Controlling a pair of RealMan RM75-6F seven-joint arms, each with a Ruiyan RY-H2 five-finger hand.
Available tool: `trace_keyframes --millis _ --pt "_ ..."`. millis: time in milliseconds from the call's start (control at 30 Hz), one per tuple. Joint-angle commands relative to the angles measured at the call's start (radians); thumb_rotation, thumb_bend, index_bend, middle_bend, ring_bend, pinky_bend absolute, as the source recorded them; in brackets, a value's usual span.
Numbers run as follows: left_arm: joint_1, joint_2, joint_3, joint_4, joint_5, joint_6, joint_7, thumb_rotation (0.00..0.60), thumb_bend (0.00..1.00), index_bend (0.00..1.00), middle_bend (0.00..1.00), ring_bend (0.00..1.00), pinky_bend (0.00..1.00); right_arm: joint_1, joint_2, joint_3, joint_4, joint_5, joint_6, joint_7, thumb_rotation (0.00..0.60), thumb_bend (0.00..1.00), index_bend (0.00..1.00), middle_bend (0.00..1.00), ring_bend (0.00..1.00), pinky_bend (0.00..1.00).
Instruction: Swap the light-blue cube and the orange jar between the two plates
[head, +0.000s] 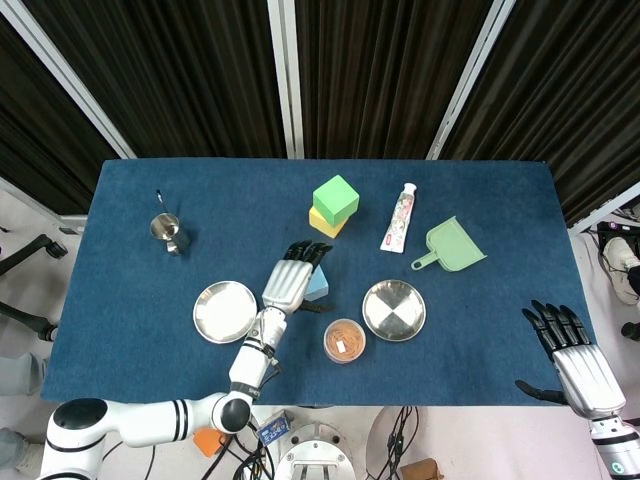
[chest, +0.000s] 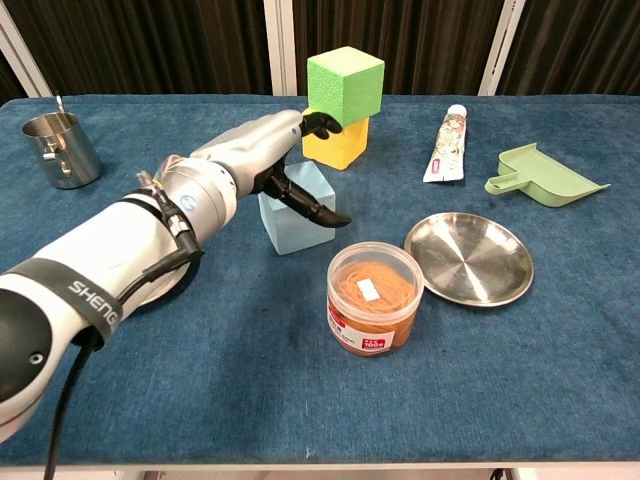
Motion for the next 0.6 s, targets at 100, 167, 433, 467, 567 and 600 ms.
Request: trace_keyframes --millis 100,167,433,467,567,600 --pt "-0.027 -0.018 -0.015 0.026 -0.111 0.029 0.09 0.6 0.07 0.23 0.25 0.25 0.37 -0.005 0.003 -0.003 0.0 -0.011 0.008 0.003 0.52 0.2 0.0 0.0 0.0 0.0" --pt "-0.034 -0.019 -0.021 0.032 -0.148 0.041 0.115 0.6 0.1 0.27 0.3 0.31 0.44 -0.007 0.004 -0.005 0.001 -0.017 0.012 0.005 0.52 0.2 0.0 0.0 0.0 0.0" --pt "-0.014 0.026 0.009 -0.058 -0.087 0.146 0.104 0.6 0.42 0.52 0.59 0.61 0.72 -0.011 0.003 -0.004 0.006 -0.021 0.012 0.006 0.519 0.2 0.0 0.0 0.0 0.0" --pt "-0.008 0.038 0.017 -0.08 -0.068 0.162 0.1 0.6 0.44 0.53 0.6 0.62 0.73 -0.011 0.002 -0.004 0.006 -0.022 0.009 0.004 0.519 0.2 0.0 0.0 0.0 0.0" --pt "0.032 0.111 0.055 -0.186 -0.02 0.21 0.103 0.6 0.49 0.54 0.62 0.62 0.73 -0.011 0.002 -0.005 0.003 -0.024 0.005 -0.001 0.521 0.2 0.0 0.0 0.0 0.0" --pt "0.055 0.153 0.076 -0.237 -0.007 0.23 0.112 0.6 0.49 0.54 0.62 0.62 0.74 -0.012 0.002 -0.005 0.003 -0.024 0.006 -0.003 0.52 0.2 0.0 0.0 0.0 0.0"
